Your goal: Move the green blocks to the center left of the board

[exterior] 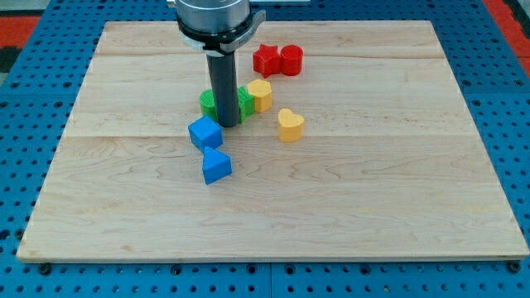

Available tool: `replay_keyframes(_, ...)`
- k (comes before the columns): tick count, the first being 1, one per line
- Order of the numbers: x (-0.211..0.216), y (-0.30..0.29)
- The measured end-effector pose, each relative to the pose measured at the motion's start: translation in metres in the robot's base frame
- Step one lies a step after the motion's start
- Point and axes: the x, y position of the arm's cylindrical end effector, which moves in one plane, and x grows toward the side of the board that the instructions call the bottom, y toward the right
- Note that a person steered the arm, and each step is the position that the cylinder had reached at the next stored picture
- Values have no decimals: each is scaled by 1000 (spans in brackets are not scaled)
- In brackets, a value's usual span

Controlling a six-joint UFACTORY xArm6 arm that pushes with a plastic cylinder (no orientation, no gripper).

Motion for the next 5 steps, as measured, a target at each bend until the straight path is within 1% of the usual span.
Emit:
replay_keyframes(3,-2,-61)
replay_keyframes(5,-9,-80)
